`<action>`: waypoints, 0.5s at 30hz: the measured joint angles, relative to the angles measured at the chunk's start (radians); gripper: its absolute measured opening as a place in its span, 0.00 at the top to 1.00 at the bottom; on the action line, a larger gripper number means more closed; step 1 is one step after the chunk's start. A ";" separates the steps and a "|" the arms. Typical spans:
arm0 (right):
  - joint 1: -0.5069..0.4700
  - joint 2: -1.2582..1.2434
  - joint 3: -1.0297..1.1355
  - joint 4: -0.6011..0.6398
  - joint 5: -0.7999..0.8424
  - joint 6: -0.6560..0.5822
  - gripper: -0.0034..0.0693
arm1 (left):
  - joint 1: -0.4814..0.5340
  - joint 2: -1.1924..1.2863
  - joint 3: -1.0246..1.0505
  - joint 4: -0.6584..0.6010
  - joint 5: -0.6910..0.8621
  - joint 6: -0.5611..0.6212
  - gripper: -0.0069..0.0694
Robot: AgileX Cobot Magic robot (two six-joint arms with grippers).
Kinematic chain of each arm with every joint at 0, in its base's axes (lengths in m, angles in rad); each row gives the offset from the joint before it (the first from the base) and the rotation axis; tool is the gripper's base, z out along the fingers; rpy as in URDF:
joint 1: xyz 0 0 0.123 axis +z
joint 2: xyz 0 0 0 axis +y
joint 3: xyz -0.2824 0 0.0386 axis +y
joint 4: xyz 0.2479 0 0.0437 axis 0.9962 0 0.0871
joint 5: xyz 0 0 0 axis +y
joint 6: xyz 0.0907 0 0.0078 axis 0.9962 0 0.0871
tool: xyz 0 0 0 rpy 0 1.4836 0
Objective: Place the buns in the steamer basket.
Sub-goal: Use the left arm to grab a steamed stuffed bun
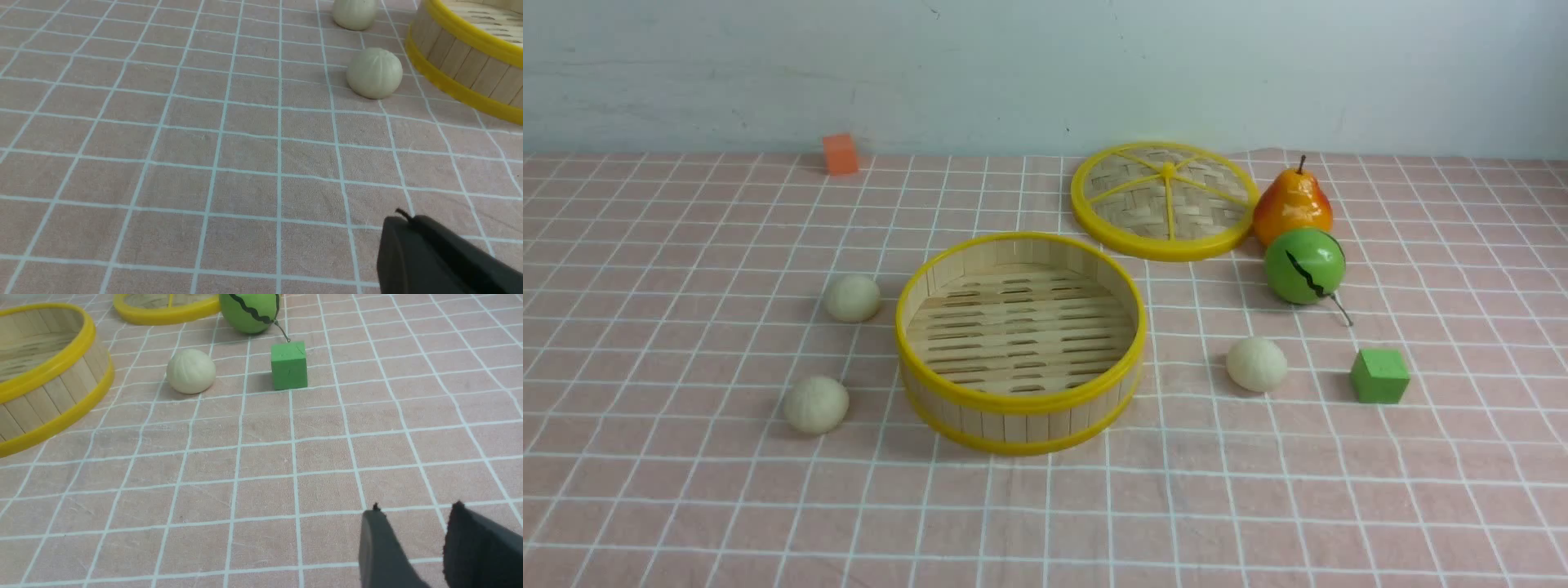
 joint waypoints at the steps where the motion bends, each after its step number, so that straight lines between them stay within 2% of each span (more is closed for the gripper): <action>1: 0.000 0.000 0.000 0.000 0.000 0.000 0.62 | 0.000 0.000 0.000 0.000 0.000 0.000 0.92; 15: 0.000 0.000 0.000 0.000 0.000 0.000 0.62 | 0.000 0.000 0.000 0.000 0.000 0.000 0.91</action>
